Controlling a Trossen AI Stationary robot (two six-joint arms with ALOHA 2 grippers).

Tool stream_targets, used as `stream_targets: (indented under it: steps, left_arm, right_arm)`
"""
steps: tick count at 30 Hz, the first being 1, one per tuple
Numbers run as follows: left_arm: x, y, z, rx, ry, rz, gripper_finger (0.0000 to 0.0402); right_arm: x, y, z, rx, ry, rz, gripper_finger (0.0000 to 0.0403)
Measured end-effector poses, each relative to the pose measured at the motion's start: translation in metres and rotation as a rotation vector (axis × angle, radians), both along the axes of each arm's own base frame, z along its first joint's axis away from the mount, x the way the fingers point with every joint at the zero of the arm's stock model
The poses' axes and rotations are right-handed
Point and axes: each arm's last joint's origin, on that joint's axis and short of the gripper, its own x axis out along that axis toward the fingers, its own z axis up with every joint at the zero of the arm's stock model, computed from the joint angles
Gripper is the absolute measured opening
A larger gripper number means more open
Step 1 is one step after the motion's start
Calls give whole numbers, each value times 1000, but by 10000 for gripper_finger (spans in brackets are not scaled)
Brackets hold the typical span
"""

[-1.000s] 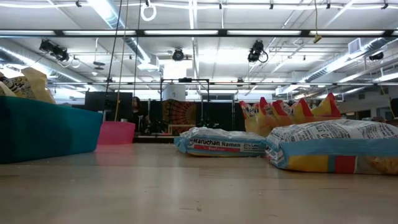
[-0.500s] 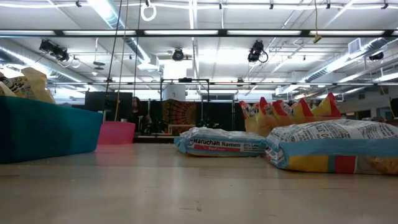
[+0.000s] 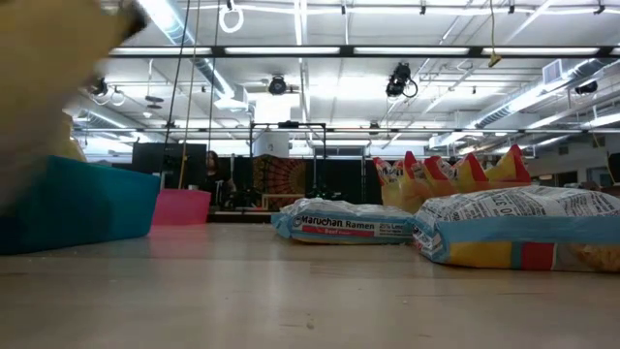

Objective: Sort Maruchan noodles
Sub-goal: Put the yellow noodle pack into the blue bin

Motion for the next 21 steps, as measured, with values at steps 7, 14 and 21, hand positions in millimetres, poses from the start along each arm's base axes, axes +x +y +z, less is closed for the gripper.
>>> stream_targets:
  steps: [7,14,21]
  left_arm:
    - [29,18,47,140,-259,-72,1]
    - [54,51,57,274,-349,-5,1]
    - [70,78,61,336,-412,35,1]
  right_arm:
    - [11,-7,-24,-128,92,22,48]
    - [15,-20,-45,-183,229,-41,174]
    - [25,-46,-57,50,277,-229,314]
